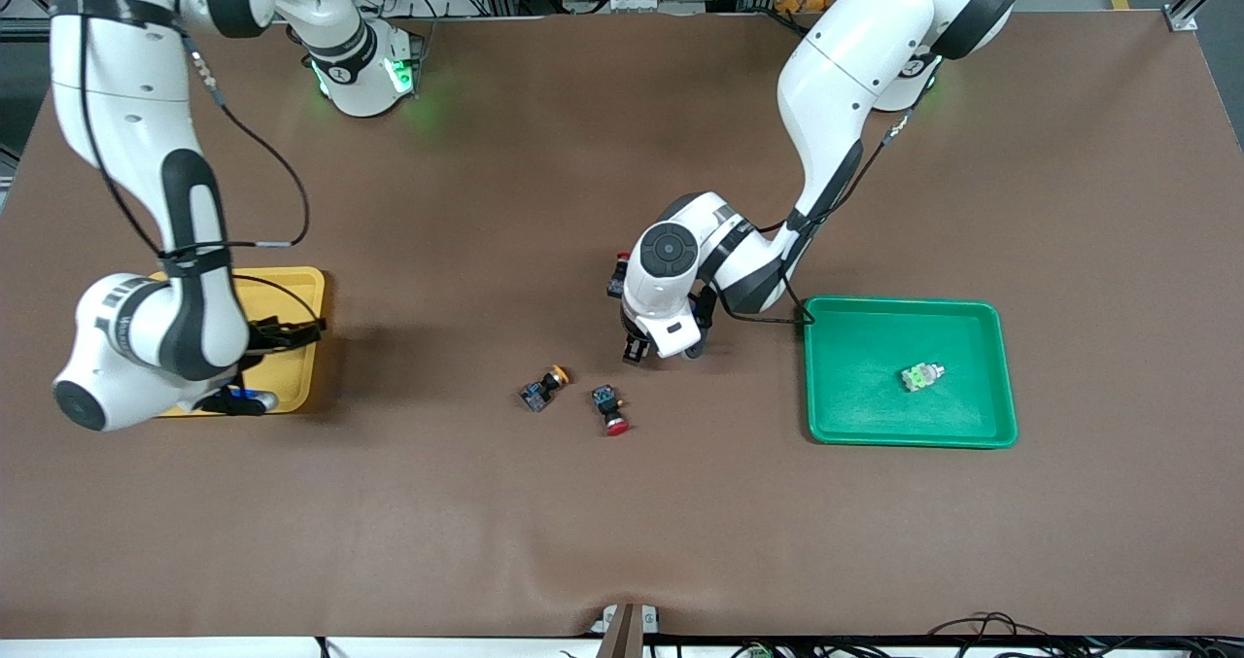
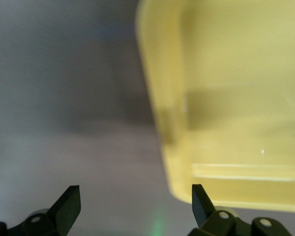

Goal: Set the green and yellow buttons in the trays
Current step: 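Release the yellow-cap button in the yellow tray while the left gripper grasps orange button, then carry the orange button toward the green tray while the right gripper reaches another button, then grasp the second yellow-cap button with the right gripper and lift it toward the yellow tray, then release the orange button in the green tray while the right gripper releases its button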

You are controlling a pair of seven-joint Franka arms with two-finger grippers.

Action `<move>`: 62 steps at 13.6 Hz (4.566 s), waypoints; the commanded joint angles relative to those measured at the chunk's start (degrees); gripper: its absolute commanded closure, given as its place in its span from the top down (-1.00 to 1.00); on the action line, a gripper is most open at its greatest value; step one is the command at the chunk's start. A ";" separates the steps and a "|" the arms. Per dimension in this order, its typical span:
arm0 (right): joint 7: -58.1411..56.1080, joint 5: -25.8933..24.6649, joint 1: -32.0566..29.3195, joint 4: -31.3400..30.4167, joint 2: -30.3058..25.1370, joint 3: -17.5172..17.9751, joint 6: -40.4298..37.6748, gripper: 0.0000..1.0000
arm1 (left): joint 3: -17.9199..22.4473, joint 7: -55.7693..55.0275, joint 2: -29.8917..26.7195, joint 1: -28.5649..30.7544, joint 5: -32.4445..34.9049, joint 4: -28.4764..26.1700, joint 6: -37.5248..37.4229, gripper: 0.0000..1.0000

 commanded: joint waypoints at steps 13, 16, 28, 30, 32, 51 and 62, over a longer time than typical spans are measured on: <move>58.18 6.12 8.76 7.26 -0.24 15.45 20.18 1.00 | -0.34 34.15 -11.28 17.75 -1.81 4.79 -15.49 -0.75; 62.14 5.95 11.39 5.94 0.37 16.16 28.81 1.00 | -0.34 40.74 -11.63 22.67 -1.28 3.91 -16.82 -0.83; 62.95 5.95 17.56 -2.15 4.33 17.39 51.68 0.01 | 0.19 62.04 -14.45 31.48 3.81 -0.74 -27.90 -0.82; 62.95 5.95 17.82 -2.15 4.94 17.48 52.56 -0.29 | 0.19 62.22 -14.36 31.74 6.34 -2.41 -26.68 -0.80; 62.60 5.95 17.55 -2.07 4.77 17.48 51.78 -1.00 | 0.10 62.22 -13.83 32.09 8.03 -4.34 -23.44 -0.80; -14.03 2.71 -0.02 2.59 2.65 -5.46 -0.52 -1.00 | -0.34 60.99 -8.20 32.09 0.21 -11.46 0.91 -0.64; -27.41 -0.29 -3.19 2.77 7.49 -5.63 4.32 1.00 | -0.34 61.60 -10.57 31.65 0.83 -12.18 -0.90 1.00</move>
